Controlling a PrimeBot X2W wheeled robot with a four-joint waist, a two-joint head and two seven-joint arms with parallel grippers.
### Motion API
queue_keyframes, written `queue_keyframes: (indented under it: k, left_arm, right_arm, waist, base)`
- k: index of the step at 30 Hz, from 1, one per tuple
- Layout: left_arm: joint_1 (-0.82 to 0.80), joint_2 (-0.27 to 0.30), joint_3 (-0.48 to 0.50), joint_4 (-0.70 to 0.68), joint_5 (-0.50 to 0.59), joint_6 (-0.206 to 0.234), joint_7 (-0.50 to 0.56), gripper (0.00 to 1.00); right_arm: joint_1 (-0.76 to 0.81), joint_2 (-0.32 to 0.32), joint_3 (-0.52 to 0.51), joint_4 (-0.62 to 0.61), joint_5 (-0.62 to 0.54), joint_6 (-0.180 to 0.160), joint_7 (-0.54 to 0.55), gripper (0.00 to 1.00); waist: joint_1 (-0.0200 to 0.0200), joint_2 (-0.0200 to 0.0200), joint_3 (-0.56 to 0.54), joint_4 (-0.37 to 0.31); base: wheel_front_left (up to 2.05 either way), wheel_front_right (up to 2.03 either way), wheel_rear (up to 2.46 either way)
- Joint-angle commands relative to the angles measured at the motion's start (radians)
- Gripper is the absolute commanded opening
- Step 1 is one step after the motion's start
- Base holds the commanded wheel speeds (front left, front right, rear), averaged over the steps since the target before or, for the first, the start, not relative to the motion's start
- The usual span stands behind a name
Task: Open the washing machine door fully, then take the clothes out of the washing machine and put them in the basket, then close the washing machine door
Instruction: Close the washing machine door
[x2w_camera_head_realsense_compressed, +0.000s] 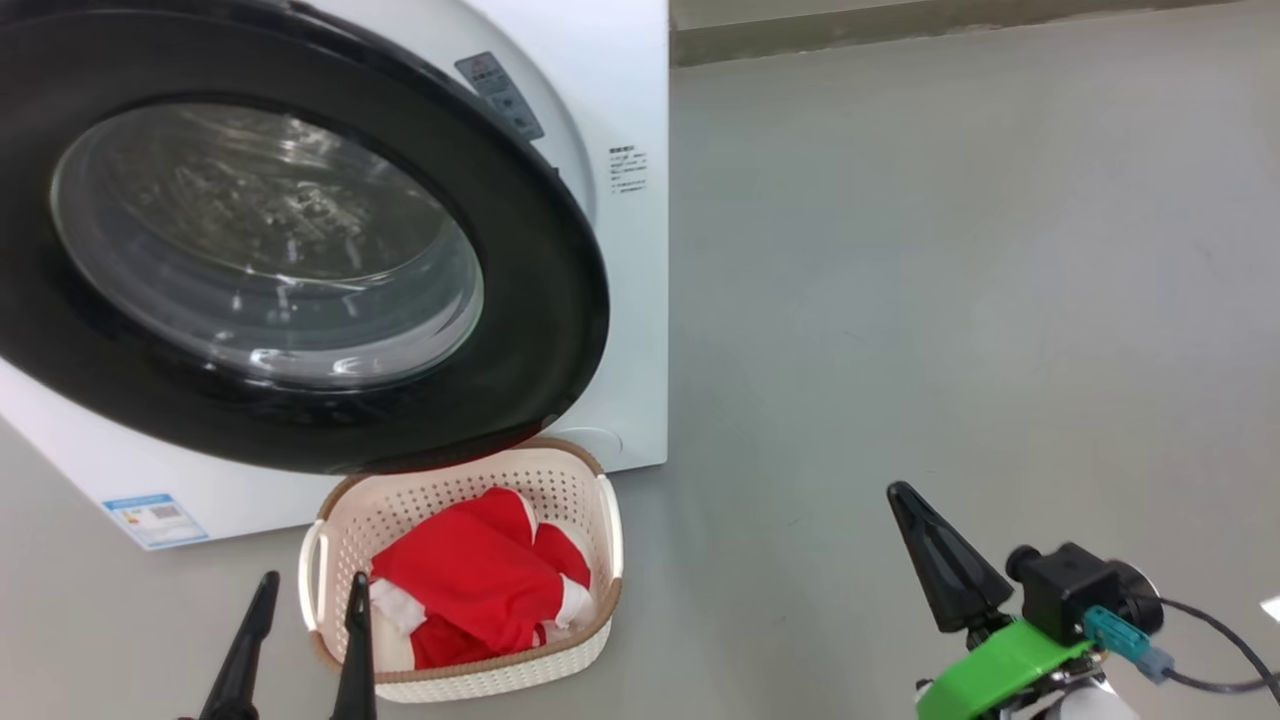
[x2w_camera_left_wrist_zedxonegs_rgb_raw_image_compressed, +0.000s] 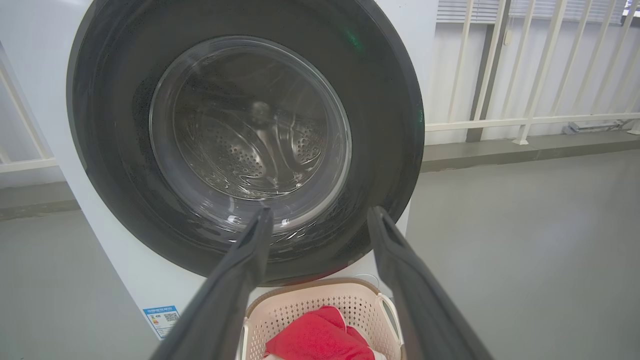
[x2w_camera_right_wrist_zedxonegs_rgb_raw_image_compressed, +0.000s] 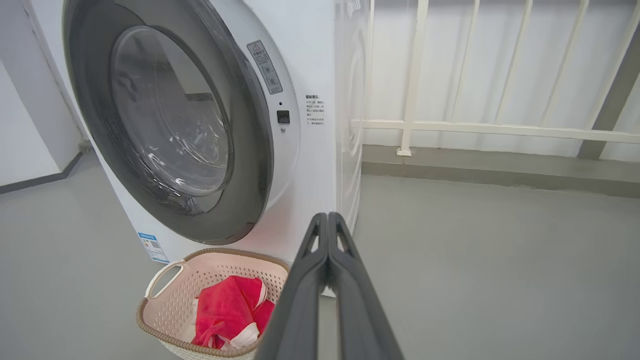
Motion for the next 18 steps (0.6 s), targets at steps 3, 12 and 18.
queue_keyframes:
  k: [3,12,18]
  left_arm:
    - [-0.037,0.006,0.02,-0.051,0.016,0.0,0.007,1.0]
    - [-0.072,0.005,0.013,-0.117,0.005,0.004,0.034,1.0]
    - [-0.098,0.0,-0.003,-0.119,-0.002,-0.001,0.034,1.0]
  right_arm:
    - [-0.069,-0.019,0.044,-0.008,-0.006,0.003,-0.006,0.0]
    - [-0.217,-0.053,0.107,0.051,0.015,0.003,-0.006,0.0]
    - [-0.318,-0.062,0.164,0.104,0.046,0.003,-0.006,0.0]
  waist:
    - [0.0,0.0,0.016,0.026]
    - [0.0,0.0,0.094,0.102]
    - [0.0,0.0,0.141,0.155]
  base:
    - [0.0,0.0,0.0]
    - [0.0,0.0,0.0]
    - [0.0,0.0,0.0]
